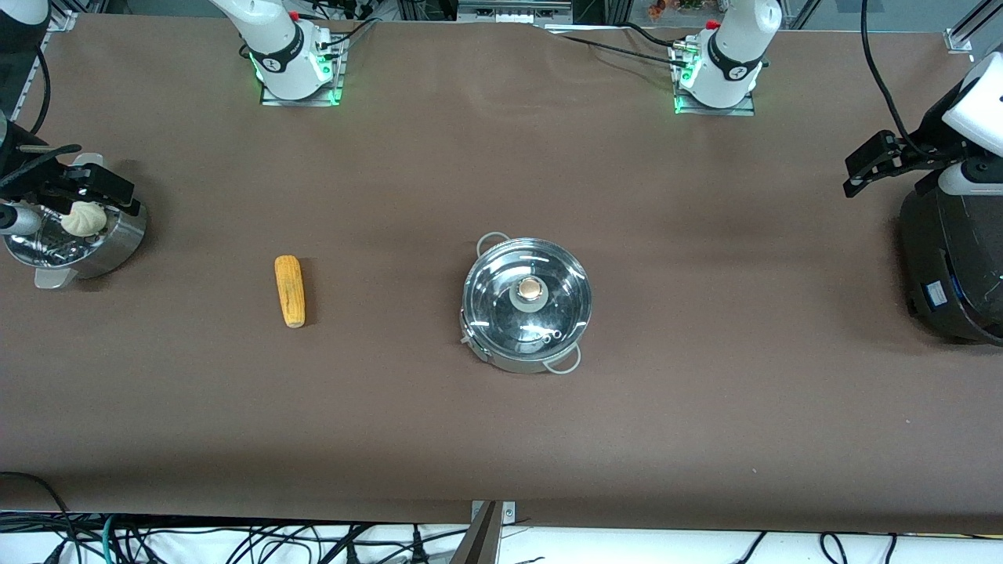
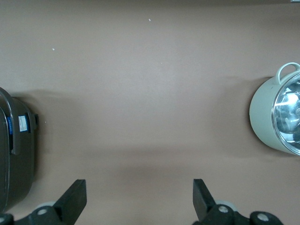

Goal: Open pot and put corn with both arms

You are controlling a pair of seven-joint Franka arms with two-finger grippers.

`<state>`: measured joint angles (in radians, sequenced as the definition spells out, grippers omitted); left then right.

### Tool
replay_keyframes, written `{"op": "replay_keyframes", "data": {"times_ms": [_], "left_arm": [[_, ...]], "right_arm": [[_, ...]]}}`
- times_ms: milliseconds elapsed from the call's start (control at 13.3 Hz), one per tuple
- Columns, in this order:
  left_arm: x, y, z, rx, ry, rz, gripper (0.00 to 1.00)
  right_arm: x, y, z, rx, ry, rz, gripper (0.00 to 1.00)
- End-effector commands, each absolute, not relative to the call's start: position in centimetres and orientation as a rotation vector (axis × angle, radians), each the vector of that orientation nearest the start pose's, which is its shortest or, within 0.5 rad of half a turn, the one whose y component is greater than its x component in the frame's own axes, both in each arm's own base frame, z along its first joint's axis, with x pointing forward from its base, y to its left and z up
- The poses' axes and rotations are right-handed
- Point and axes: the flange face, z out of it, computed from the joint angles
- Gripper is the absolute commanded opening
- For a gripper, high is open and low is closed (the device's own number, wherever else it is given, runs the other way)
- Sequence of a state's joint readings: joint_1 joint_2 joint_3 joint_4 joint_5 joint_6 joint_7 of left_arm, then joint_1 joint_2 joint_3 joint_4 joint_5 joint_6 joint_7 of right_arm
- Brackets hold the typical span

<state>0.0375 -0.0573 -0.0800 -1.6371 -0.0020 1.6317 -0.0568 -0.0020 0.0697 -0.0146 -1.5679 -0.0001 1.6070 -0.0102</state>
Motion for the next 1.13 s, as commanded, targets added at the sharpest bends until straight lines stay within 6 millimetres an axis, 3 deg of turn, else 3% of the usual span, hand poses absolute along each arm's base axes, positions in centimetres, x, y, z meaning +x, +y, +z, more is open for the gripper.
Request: {"op": "replay_keyframes", "data": {"times_ms": [0,1055], "left_arm": [[54.28,-2.64,63.65,-3.142,-0.024,-0.067,1.0],[54.25,-2.2,63.6,-3.141,-0.031,-0.06,1.0]], "right_arm": [[58.0,-0.9,59.52,-3.137,-0.002,0.055,1.0],[57.98,-0.9,59.51,-3.137,-0.012,0.058,1.0]]}}
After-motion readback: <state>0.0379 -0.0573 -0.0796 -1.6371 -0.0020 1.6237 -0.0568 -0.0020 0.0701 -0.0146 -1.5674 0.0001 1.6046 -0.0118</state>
